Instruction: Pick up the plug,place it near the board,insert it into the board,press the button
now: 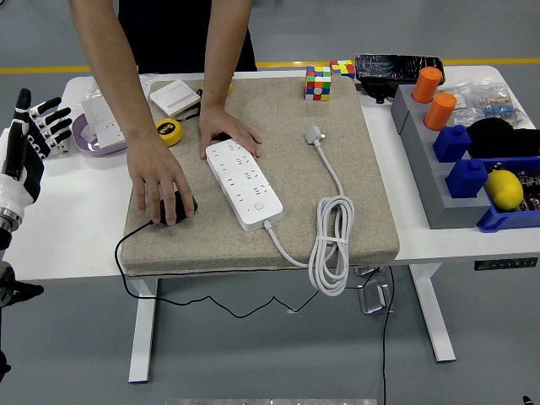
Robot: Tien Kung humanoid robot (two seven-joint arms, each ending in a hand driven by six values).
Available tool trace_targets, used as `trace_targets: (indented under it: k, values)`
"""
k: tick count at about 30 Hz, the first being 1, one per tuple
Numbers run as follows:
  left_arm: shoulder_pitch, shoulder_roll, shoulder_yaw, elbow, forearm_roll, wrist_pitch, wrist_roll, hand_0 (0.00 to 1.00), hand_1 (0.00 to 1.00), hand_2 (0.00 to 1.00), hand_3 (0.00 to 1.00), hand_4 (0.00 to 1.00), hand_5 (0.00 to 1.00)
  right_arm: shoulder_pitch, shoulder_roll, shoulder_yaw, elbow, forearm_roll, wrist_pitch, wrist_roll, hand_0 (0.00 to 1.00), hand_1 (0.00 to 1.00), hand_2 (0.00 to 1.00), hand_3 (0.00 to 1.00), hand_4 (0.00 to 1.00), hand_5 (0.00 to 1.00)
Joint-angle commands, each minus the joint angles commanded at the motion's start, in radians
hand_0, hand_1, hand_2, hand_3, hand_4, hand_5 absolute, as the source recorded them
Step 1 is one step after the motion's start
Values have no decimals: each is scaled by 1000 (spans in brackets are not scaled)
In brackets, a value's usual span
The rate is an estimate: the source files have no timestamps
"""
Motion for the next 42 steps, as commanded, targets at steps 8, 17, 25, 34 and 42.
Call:
trace_targets:
  k: [8, 17, 25, 34, 42]
  values:
    - [24, -2, -7, -28, 117, 52, -25, 810, 853, 820, 818, 998, 998, -3, 10, -2, 0, 3, -7, 3, 939, 843, 783, 800, 998, 998]
    - [32, -9, -23, -26, 119, 55, -41, 982, 983, 887, 998, 998, 998, -6, 16, 5, -3, 2, -30, 24, 941, 853, 808, 833, 998, 998]
    - [42, -16, -39, -12, 76, 18, -41, 998, 998, 991, 911, 998, 998, 0, 10, 2, -1, -42, -21, 15, 987, 906, 851, 878, 998, 998]
    - [40, -13, -35, -22, -10, -10, -23, 864, 842, 812, 893, 998, 998, -5, 12, 14, -4, -43, -8, 11, 972, 907, 850, 865, 998, 998]
    - [45, -9, -44, -10, -8, -18, -13, 827, 838, 803, 821, 998, 998, -6, 14, 7, -8, -31, -3, 10, 965, 902, 844, 856, 998, 998]
